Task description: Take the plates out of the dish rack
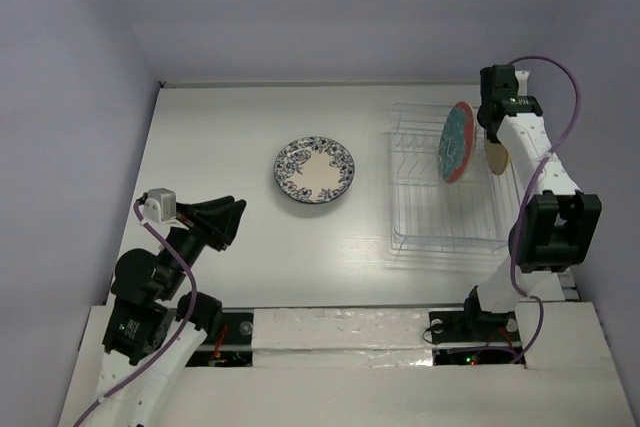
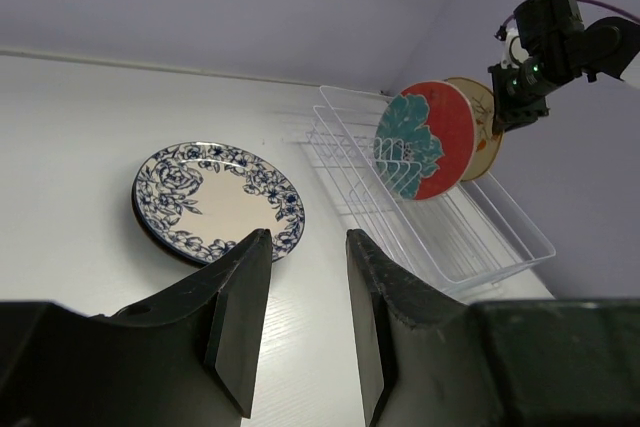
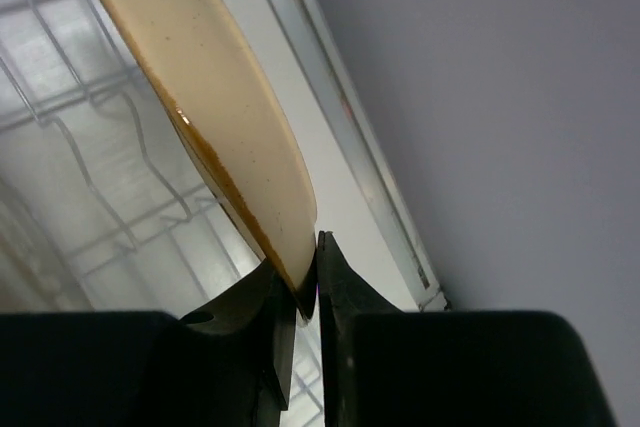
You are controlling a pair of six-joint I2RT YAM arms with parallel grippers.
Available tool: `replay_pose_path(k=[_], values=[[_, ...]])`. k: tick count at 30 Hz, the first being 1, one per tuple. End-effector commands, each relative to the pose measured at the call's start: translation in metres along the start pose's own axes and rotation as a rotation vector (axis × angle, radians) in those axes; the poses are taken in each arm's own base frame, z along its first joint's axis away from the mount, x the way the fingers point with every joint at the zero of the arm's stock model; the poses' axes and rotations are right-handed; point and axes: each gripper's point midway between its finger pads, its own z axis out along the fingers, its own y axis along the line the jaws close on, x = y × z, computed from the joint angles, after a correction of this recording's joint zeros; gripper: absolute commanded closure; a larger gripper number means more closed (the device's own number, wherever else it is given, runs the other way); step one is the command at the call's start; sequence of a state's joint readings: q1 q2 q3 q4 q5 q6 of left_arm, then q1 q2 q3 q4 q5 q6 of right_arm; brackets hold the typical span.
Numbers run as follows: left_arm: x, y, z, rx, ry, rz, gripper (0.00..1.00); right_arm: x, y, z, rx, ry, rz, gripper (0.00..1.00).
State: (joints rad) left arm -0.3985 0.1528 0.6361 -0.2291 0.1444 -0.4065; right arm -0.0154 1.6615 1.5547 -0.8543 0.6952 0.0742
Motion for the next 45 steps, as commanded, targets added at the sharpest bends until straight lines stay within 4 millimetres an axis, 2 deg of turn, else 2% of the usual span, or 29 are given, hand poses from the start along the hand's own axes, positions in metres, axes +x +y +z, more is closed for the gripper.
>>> replay_pose_path(k=[1,4,7,8,11,12,16,17,19,20,22,23,25,26,27,28,29,30,31,32,33,35,36,40,43,45], values=[[-0.013,-0.007,0.001,0.021,-0.041,0.0,0.67,-0.075,-0.009,-0.023,0.068,-0.286,0.193,1.0],[-0.013,-0.007,0.002,0.02,-0.038,0.0,0.67,-0.073,-0.007,-0.02,0.107,-0.281,0.175,1.0],[-0.012,-0.007,0.002,0.019,-0.034,0.0,0.67,-0.084,-0.015,-0.03,0.114,-0.3,0.227,1.0],[-0.011,-0.007,0.003,0.021,-0.031,0.0,0.67,-0.097,-0.024,-0.044,0.105,-0.332,0.284,1.0],[-0.011,-0.006,0.003,0.02,-0.03,0.001,0.67,-0.109,-0.046,-0.069,0.113,-0.37,0.375,1.0],[-0.012,-0.007,0.003,0.024,-0.031,0.0,0.67,-0.119,-0.062,-0.087,0.108,-0.403,0.42,1.0],[-0.01,-0.007,0.003,0.022,-0.027,-0.001,0.67,-0.135,-0.094,-0.137,0.048,-0.507,0.565,1.0],[-0.01,-0.007,0.004,0.024,-0.026,0.001,0.67,-0.139,-0.092,-0.147,-0.013,-0.529,0.586,1.0],[-0.01,-0.007,0.004,0.023,-0.025,-0.001,0.67,-0.143,-0.086,-0.181,-0.15,-0.606,0.651,1.0],[-0.01,-0.007,0.004,0.022,-0.023,0.001,0.67,-0.144,-0.077,-0.191,-0.219,-0.627,0.655,1.0],[-0.009,-0.005,0.005,0.016,-0.021,-0.001,0.67,-0.149,-0.04,-0.225,-0.449,-0.67,0.664,1.0],[-0.009,-0.005,0.005,0.014,-0.019,-0.003,0.67,-0.141,-0.023,-0.232,-0.53,-0.665,0.651,1.0],[-0.008,-0.003,0.006,0.007,-0.016,-0.004,0.68,-0.135,0.025,-0.265,-0.78,-0.648,0.641,1.0],[-0.008,-0.003,0.006,0.004,-0.017,-0.005,0.69,-0.12,0.056,-0.272,-0.912,-0.603,0.583,1.0],[-0.008,-0.002,0.007,0.0,-0.016,-0.006,0.72,-0.111,0.074,-0.28,-1.001,-0.557,0.604,1.0],[-0.007,-0.001,0.007,-0.004,-0.015,-0.006,0.78,-0.113,0.086,-0.296,-1.099,-0.573,0.622,1.0],[-0.008,0.0,0.007,-0.013,-0.018,-0.008,0.81,-0.104,0.104,-0.313,-1.194,-0.56,0.605,1.0],[-0.008,0.001,0.008,-0.019,-0.017,-0.008,0.83,-0.086,0.128,-0.319,-1.287,-0.499,0.585,1.0],[-0.008,0.002,0.008,-0.025,-0.021,-0.01,0.89,-0.088,0.136,-0.334,-1.355,-0.518,0.593,1.0],[-0.009,0.004,0.007,-0.037,-0.025,-0.011,0.91,-0.081,0.15,-0.346,-1.404,-0.497,0.578,1.0],[-0.008,0.005,0.008,-0.042,-0.022,-0.012,0.92,-0.07,0.173,-0.351,-1.465,-0.433,0.543,1.0],[-0.009,0.007,0.009,-0.053,-0.023,-0.013,0.94,-0.061,0.199,-0.358,-1.524,-0.393,0.519,1.0],[-0.008,0.008,0.009,-0.058,-0.022,-0.017,0.94,-0.051,0.225,-0.356,-1.539,-0.332,0.492,1.0],[-0.007,0.01,0.01,-0.068,-0.019,-0.02,0.89,-0.031,0.271,-0.345,-1.566,-0.227,0.492,1.0],[-0.007,0.01,0.01,-0.071,-0.017,-0.019,0.85,-0.019,0.293,-0.342,-1.585,-0.172,0.513,1.0],[-0.005,0.011,0.012,-0.072,-0.007,-0.021,0.82,-0.008,0.31,-0.327,-1.562,-0.117,0.522,1.0]])
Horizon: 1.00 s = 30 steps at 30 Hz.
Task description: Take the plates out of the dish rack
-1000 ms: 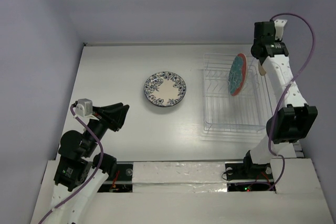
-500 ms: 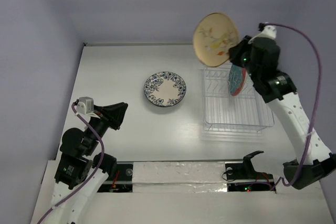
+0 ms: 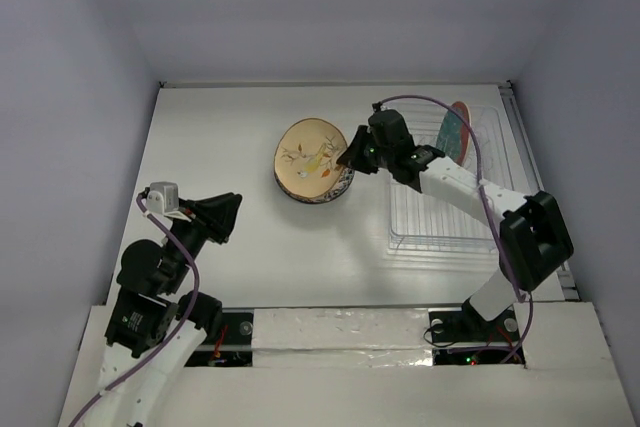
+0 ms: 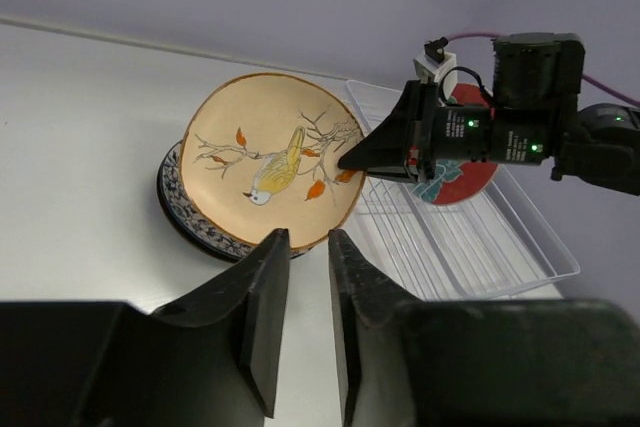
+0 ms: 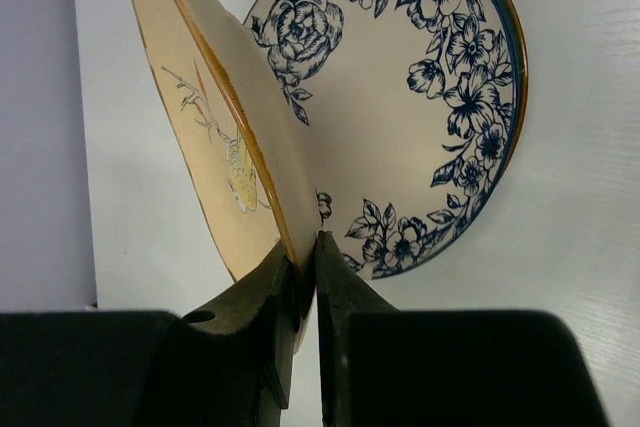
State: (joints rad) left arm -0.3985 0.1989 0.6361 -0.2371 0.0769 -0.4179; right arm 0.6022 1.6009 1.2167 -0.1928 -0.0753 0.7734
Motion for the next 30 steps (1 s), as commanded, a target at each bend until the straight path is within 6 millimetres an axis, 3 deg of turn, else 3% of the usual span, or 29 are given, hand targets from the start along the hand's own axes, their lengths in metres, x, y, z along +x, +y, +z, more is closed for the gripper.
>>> replay_pose_path(k=[1,6,10,19,30], values=[[-0.009,-0.006,0.003,0.013,-0.022,-0.007,0.79,-0.062,0.08,-0.016,-0.308,-0.223,0.097,1.0],[-0.005,-0.005,0.006,0.012,-0.003,-0.006,0.76,-0.034,0.055,0.015,-0.265,-0.169,0.147,1.0],[-0.005,-0.005,0.007,0.013,-0.001,-0.006,0.74,-0.024,0.039,0.027,-0.231,-0.163,0.166,0.97],[-0.005,-0.005,0.006,0.014,-0.002,-0.007,0.71,-0.011,0.018,0.039,-0.17,-0.151,0.18,0.88],[-0.008,-0.007,0.004,0.021,-0.014,-0.007,0.71,0.012,-0.013,0.045,-0.04,-0.1,0.079,0.47]])
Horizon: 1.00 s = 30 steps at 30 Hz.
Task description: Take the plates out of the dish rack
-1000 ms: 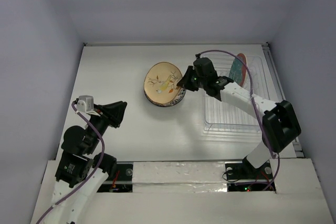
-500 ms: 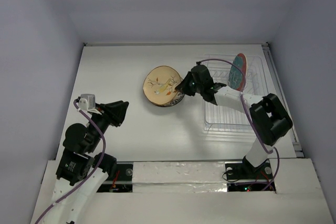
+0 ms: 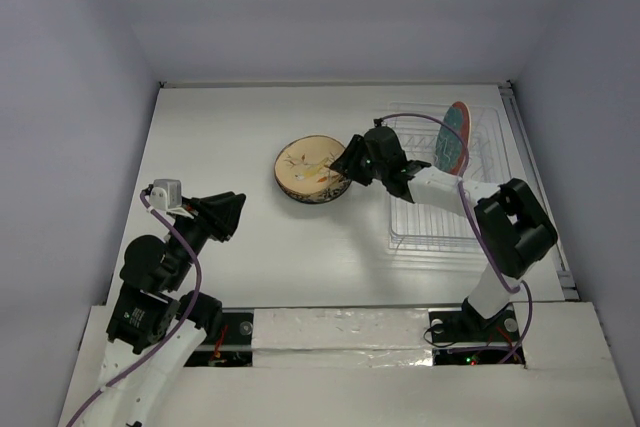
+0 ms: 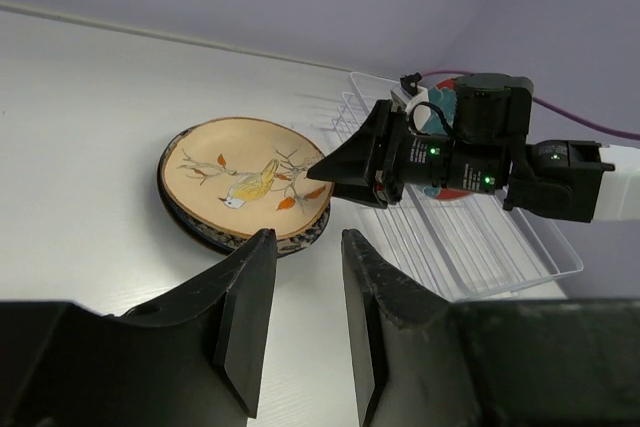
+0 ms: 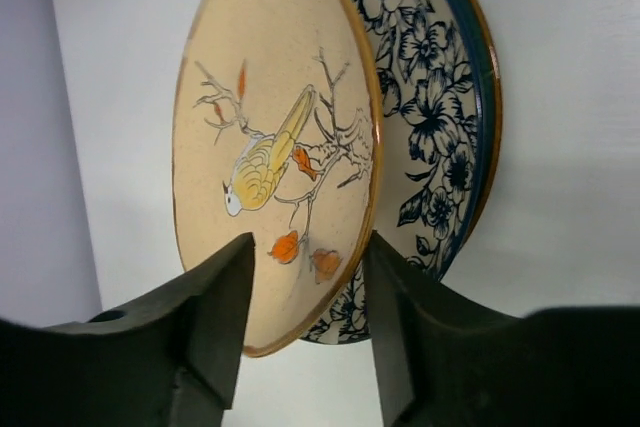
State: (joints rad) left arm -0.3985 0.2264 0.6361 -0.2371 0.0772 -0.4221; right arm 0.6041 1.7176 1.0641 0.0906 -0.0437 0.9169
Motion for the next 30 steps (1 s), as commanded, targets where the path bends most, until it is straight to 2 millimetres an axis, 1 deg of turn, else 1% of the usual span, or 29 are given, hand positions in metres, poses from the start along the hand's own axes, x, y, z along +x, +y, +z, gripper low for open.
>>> replay_pose_path(k=[1,2,3,4,5,6,7,8,9,10,11,12,13,14,16,17,18,19,20,21,22,23,24,25,26,27,28,29,30], values=[[-0.012,-0.009,-0.001,0.034,-0.038,0.0,0.71,-0.011,0.02,-0.004,-0.042,-0.056,-0.072,0.45],[-0.012,-0.009,-0.001,0.033,-0.037,-0.001,0.71,-0.007,0.021,-0.005,-0.03,-0.051,-0.087,0.41],[-0.012,-0.009,-0.001,0.033,-0.037,-0.001,0.7,-0.008,0.02,-0.006,-0.011,-0.064,-0.117,0.33],[-0.012,-0.009,-0.001,0.033,-0.037,0.0,0.7,-0.006,0.013,-0.006,0.021,-0.051,-0.131,0.29],[-0.012,-0.009,-0.001,0.033,-0.037,0.0,0.7,-0.006,0.019,-0.008,0.023,-0.052,-0.152,0.25],[-0.012,-0.009,-0.001,0.033,-0.037,-0.001,0.7,-0.01,0.016,-0.009,0.046,-0.065,-0.181,0.17],[-0.012,-0.009,-0.001,0.034,-0.038,-0.001,0.7,-0.003,0.009,-0.011,0.083,-0.038,-0.204,0.15],[-0.012,-0.01,-0.001,0.035,-0.038,-0.001,0.7,-0.004,0.015,-0.014,0.083,-0.04,-0.227,0.13],[-0.012,-0.009,-0.001,0.033,-0.036,-0.001,0.7,-0.01,0.011,-0.016,0.115,-0.06,-0.258,0.08],[-0.012,-0.009,-0.001,0.033,-0.037,0.0,0.7,-0.004,0.007,-0.02,0.149,-0.042,-0.286,0.07],[-0.013,-0.01,-0.001,0.035,-0.04,-0.001,0.7,-0.005,0.016,-0.025,0.148,-0.05,-0.308,0.05],[-0.012,-0.009,-0.001,0.035,-0.036,0.0,0.7,-0.011,0.012,-0.028,0.176,-0.069,-0.332,0.05],[-0.012,-0.009,-0.001,0.034,-0.038,-0.001,0.7,-0.009,0.011,-0.033,0.192,-0.063,-0.35,0.06],[-0.013,-0.01,-0.001,0.035,-0.04,-0.001,0.7,-0.013,0.014,-0.039,0.193,-0.074,-0.357,0.09],[-0.012,-0.009,-0.001,0.035,-0.04,-0.001,0.7,-0.028,0.022,-0.059,0.189,-0.123,-0.374,0.27],[-0.012,-0.009,-0.001,0.035,-0.038,-0.001,0.7,-0.035,0.026,-0.068,0.185,-0.151,-0.378,0.43],[-0.012,-0.01,-0.001,0.035,-0.038,-0.001,0.7,-0.044,0.03,-0.08,0.183,-0.187,-0.395,0.89],[-0.011,-0.009,-0.001,0.034,-0.035,-0.001,0.7,-0.063,0.033,-0.104,0.21,-0.265,-0.396,1.0],[-0.012,-0.01,-0.001,0.037,-0.037,0.0,0.7,-0.074,0.032,-0.118,0.237,-0.309,-0.401,1.0],[-0.013,-0.01,-0.001,0.036,-0.039,0.0,0.7,-0.09,0.026,-0.134,0.3,-0.382,-0.417,1.0],[-0.012,-0.01,-0.001,0.037,-0.037,0.0,0.7,-0.104,0.023,-0.156,0.328,-0.422,-0.413,1.0],[-0.012,-0.01,-0.001,0.037,-0.037,0.0,0.7,-0.114,0.017,-0.168,0.361,-0.452,-0.413,1.0],[-0.012,-0.01,-0.001,0.039,-0.038,0.0,0.7,-0.135,-0.001,-0.184,0.451,-0.517,-0.4,1.0],[-0.012,-0.01,-0.001,0.04,-0.039,0.0,0.7,-0.141,-0.016,-0.196,0.517,-0.529,-0.397,1.0],[-0.012,-0.01,-0.001,0.039,-0.039,0.002,0.7,-0.149,-0.026,-0.21,0.551,-0.55,-0.379,1.0],[-0.013,-0.011,-0.001,0.042,-0.039,0.0,0.7,-0.156,-0.038,-0.218,0.591,-0.558,-0.374,0.93],[-0.013,-0.011,-0.001,0.044,-0.04,0.001,0.7,-0.168,-0.057,-0.229,0.65,-0.58,-0.353,0.82],[-0.012,-0.011,-0.001,0.043,-0.039,0.001,0.7,-0.17,-0.071,-0.237,0.689,-0.586,-0.35,0.68],[-0.013,-0.011,-0.001,0.045,-0.039,0.001,0.7,-0.174,-0.082,-0.243,0.733,-0.59,-0.345,0.46]])
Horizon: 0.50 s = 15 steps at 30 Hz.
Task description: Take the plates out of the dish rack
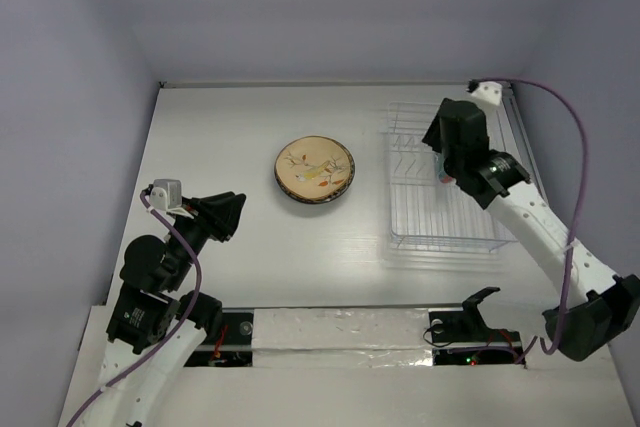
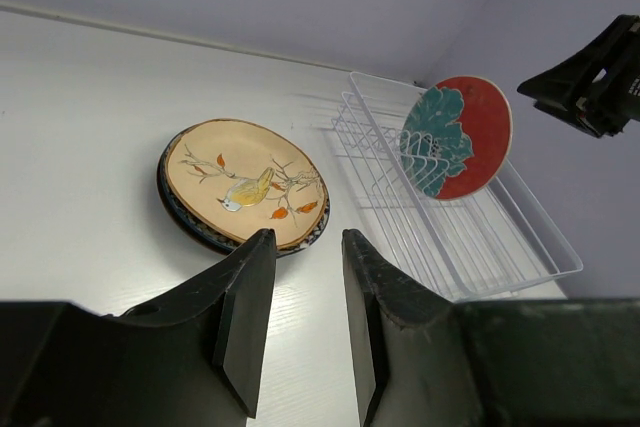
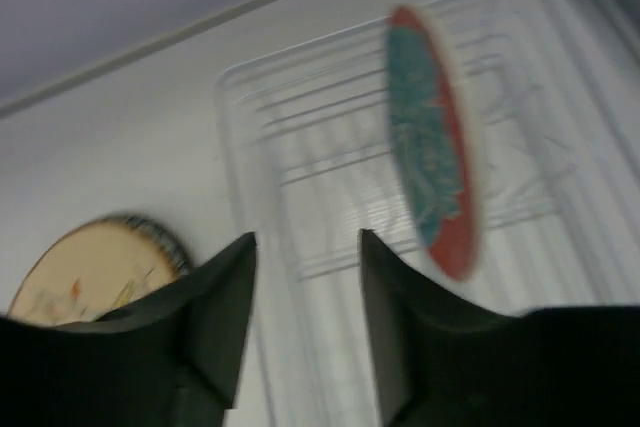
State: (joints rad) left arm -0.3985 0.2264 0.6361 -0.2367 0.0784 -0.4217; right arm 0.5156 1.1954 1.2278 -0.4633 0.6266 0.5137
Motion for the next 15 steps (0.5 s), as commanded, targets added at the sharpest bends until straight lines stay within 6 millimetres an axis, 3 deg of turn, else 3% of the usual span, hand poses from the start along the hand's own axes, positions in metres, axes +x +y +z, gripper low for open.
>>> replay_pose_path(k=[1,3,8,11,13,15], values=[[-0.013,-0.011,-0.001,0.044,-0.04,0.002,0.7,0.007,-0.078,0.007,0.276,0.023,-0.128,0.41],[-0.012,-0.011,-0.001,0.046,-0.037,0.0,0.7,0.009,-0.097,0.013,0.318,0.035,-0.148,0.32],[-0.011,-0.012,0.0,0.048,-0.032,0.002,0.7,0.012,-0.11,0.037,0.373,0.079,-0.182,0.32],[-0.01,-0.011,0.0,0.047,-0.029,0.003,0.7,0.018,-0.111,0.056,0.393,0.118,-0.207,0.39],[-0.011,-0.011,-0.001,0.047,-0.033,0.003,0.7,0.023,-0.119,0.065,0.448,0.144,-0.236,0.49],[-0.011,-0.012,-0.001,0.049,-0.033,0.002,0.7,0.017,-0.117,0.069,0.454,0.135,-0.245,0.54]])
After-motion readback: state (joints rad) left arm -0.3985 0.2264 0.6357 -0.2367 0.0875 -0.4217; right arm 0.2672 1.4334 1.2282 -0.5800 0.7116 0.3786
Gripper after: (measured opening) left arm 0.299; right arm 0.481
